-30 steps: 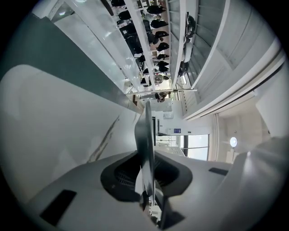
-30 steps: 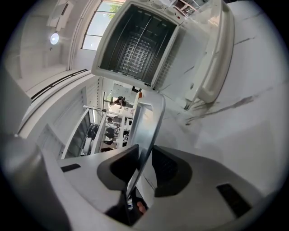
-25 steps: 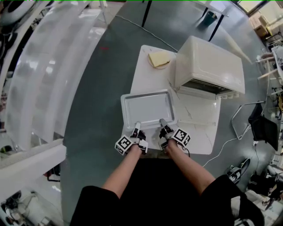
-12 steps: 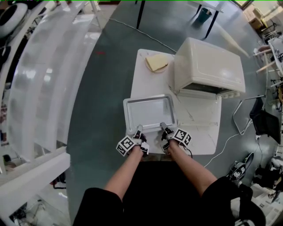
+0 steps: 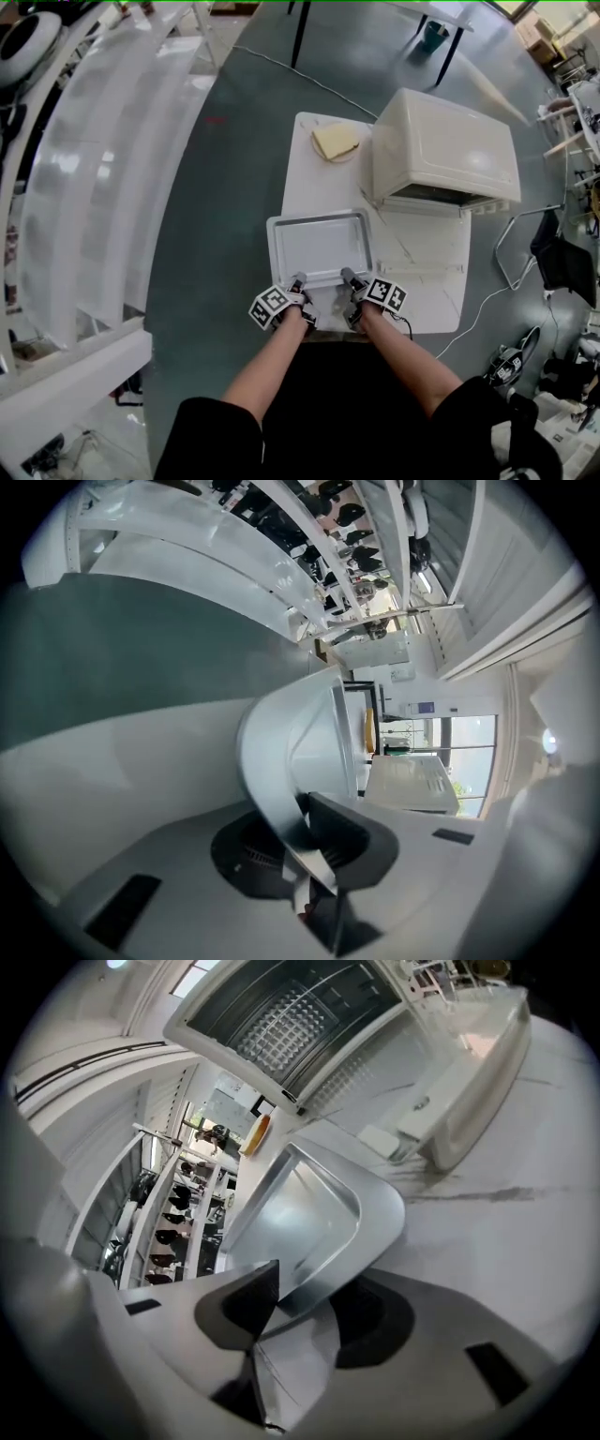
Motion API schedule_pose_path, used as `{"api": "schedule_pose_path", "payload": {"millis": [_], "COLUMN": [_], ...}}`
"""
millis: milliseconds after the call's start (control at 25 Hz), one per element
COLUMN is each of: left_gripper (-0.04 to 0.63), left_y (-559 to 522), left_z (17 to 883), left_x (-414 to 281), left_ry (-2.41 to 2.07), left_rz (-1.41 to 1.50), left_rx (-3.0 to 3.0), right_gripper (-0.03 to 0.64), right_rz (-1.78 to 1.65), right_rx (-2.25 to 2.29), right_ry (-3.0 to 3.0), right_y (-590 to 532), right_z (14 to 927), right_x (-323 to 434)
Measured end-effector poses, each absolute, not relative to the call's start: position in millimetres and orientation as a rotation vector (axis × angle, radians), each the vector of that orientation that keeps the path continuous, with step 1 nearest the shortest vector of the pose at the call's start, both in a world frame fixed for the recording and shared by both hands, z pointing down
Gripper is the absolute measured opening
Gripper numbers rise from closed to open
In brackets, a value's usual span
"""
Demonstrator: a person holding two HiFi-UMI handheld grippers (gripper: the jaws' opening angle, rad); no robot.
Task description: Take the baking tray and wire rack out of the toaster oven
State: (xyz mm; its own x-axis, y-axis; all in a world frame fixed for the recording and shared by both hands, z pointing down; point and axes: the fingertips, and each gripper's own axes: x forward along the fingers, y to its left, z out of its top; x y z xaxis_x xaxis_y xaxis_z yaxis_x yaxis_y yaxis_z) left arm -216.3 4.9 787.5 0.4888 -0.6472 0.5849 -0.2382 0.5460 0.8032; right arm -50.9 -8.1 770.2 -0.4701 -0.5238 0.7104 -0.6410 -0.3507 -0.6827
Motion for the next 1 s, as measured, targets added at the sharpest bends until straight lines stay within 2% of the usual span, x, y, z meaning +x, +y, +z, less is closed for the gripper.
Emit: {"api": "schedule_pose_path", "payload": {"millis": [80, 360, 480, 640, 1000], "left_gripper": [0.066, 0.067, 0.067, 0.071, 0.206], "left_y": [5, -1, -5, -6, 9], "left_z": [789, 793, 793, 789, 772], "left_x": [-215, -213, -210, -207, -170], "left_ry": [-1.072, -1.072, -1.062, -1.029, -0.69], "left_rz": [-0.307, -0.309, -0.287, -0.205, 0.036], "left_rx": [0.991, 1.0, 1.03, 1.09, 1.276], "right_gripper": [0.19, 0.192, 0.125, 0.109, 0.104], "right_rz": [1.929, 2.076, 2.22, 2.281, 2.225], "right_rx": [1.567, 1.604, 1.657, 1.683, 1.761], "right_ry": [-1.698, -1.569, -1.542, -1.526, -1.527], "right_y": [-5, 5, 0, -3, -11], "right_z": [769, 768, 771, 771, 773], "right_x": [-46, -42, -46, -47, -38]}}
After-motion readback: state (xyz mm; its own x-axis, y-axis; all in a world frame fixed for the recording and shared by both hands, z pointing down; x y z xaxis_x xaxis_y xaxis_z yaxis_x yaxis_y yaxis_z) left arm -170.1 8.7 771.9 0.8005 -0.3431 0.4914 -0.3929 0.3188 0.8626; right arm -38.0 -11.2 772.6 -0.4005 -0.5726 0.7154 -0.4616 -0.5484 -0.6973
